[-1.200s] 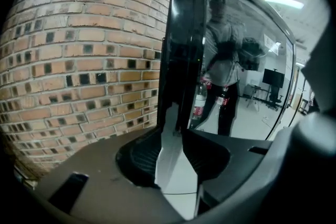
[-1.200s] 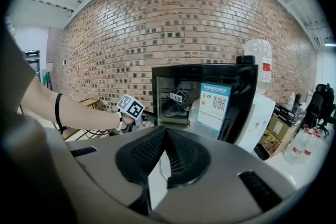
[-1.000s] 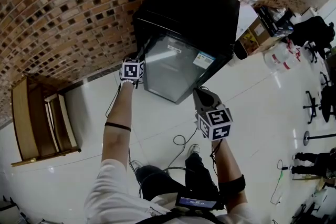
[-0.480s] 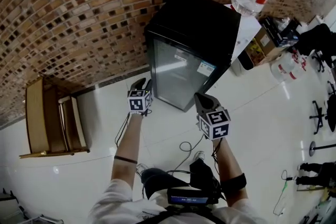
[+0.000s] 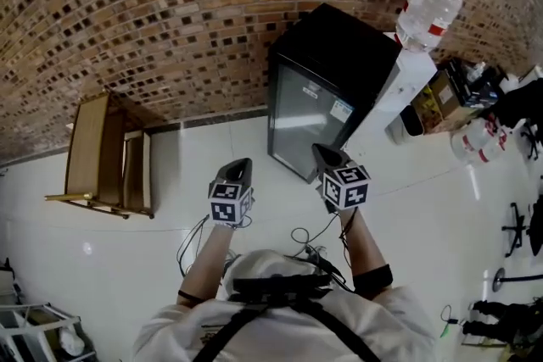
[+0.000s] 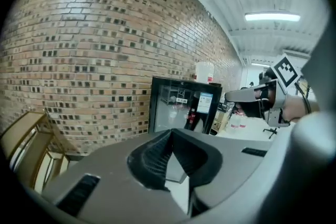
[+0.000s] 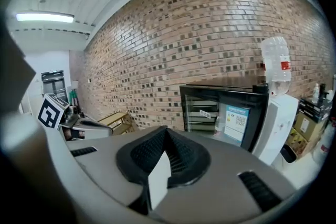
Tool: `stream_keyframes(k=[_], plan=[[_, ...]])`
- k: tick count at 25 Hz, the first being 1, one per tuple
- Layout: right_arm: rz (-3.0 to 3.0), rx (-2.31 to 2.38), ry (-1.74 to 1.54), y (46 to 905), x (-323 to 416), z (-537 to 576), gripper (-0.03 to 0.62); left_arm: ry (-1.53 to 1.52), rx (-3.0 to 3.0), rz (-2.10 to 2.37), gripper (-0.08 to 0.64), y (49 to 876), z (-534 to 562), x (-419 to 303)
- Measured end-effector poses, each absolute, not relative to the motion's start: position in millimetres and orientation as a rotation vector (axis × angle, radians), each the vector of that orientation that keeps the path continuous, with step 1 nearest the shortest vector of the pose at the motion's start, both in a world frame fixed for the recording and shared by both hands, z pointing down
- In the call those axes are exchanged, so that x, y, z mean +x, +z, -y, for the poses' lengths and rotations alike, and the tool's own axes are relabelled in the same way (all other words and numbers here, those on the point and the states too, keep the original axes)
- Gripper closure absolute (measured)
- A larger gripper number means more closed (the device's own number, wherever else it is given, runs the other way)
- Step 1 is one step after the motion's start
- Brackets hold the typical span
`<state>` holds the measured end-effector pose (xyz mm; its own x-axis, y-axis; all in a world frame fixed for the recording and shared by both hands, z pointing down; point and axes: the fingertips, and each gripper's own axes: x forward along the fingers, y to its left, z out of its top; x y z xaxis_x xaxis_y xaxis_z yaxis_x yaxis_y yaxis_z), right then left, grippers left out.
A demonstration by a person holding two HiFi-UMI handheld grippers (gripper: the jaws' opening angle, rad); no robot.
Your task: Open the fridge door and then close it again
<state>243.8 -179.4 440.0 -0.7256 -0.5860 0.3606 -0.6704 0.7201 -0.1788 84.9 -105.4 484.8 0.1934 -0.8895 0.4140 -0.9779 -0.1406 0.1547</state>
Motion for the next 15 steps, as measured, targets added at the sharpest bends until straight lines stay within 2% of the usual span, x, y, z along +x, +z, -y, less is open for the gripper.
stream_keyframes(k=[7,15], plan=[[2.688,0.903,0.411,445.0,231.8,129.9,0.592,0.168,2.043,1.791,0.559,460.5,50.1,105.3],[2.655,0.849,0.449,475.4,219.8,85.0,0.592,0.137,1.952,1.821,0.559,481.1,7.2,87.4]])
